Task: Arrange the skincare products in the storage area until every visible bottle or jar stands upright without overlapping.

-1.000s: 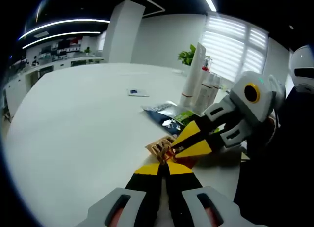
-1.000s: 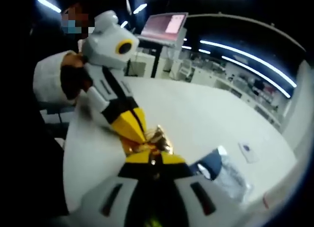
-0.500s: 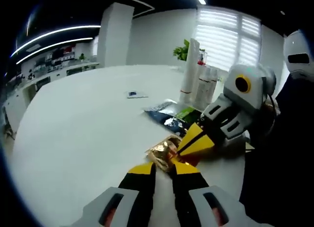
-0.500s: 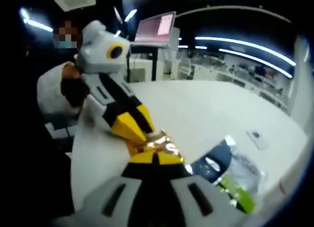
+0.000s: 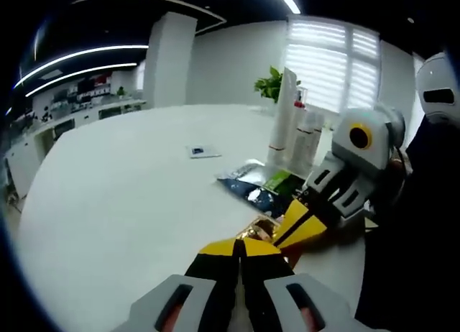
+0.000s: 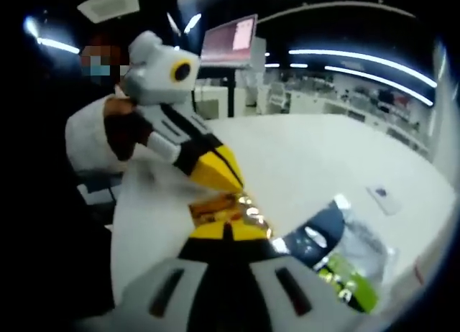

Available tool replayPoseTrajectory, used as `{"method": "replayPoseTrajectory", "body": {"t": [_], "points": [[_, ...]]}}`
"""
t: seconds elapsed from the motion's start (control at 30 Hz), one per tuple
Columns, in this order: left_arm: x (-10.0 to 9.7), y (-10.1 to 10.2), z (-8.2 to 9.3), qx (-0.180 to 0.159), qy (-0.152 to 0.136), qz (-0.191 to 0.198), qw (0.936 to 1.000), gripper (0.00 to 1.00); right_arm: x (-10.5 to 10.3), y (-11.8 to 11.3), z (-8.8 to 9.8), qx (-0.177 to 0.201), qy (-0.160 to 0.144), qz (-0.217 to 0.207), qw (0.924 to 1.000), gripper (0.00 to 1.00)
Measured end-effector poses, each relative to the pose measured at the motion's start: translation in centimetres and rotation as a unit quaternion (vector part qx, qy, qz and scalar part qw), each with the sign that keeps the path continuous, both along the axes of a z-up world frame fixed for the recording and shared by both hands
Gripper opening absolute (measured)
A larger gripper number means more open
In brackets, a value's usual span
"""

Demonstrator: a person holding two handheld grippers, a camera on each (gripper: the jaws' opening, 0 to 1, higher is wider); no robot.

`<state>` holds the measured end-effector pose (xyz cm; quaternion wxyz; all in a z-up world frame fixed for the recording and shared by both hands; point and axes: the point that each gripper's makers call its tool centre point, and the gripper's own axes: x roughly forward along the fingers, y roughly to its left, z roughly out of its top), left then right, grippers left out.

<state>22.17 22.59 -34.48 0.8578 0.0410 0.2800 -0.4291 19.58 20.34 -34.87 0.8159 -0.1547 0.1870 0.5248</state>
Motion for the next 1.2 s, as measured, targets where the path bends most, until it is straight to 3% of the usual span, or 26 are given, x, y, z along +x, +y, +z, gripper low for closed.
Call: {"method": "replayPoseTrajectory", "body": {"t": [0.4,0.53,0.8,0.97,1.13,1.2], "points": [[-0.2,0.0,-0.9,0.019,0.019,-0.007,0.9996,0.00,-0.1,-0.2,0.1,0.011,0.016,0.010,0.9998,0.00],[-0.2,-0.2,-0.9,-0.008,0.048,0.005,0.9988,0.00,-0.1,-0.2,0.0,0.014,0.021,0.012,0.9996,0.00],[-0.2,-0.2,-0.9,-0.030,0.068,0.015,0.9971,0.00,-0.2,-0.2,0.0,0.015,0.031,0.009,0.9994,0.00],[0.1,-0.3,-0.5,-0.064,0.084,0.028,0.9940,0.00,-0.3,-0.1,0.1,0.007,0.028,0.015,0.9995,0.00],[0.2,-0.2,0.0,-0.078,0.087,0.032,0.9927,0.00,0.4,0.1,1.6,0.061,0.037,-0.004,0.9974,0.00],[0.4,-0.2,0.2,-0.079,0.085,0.031,0.9928,0.00,0.8,-0.2,1.9,0.064,0.034,-0.011,0.9973,0.00]]}}
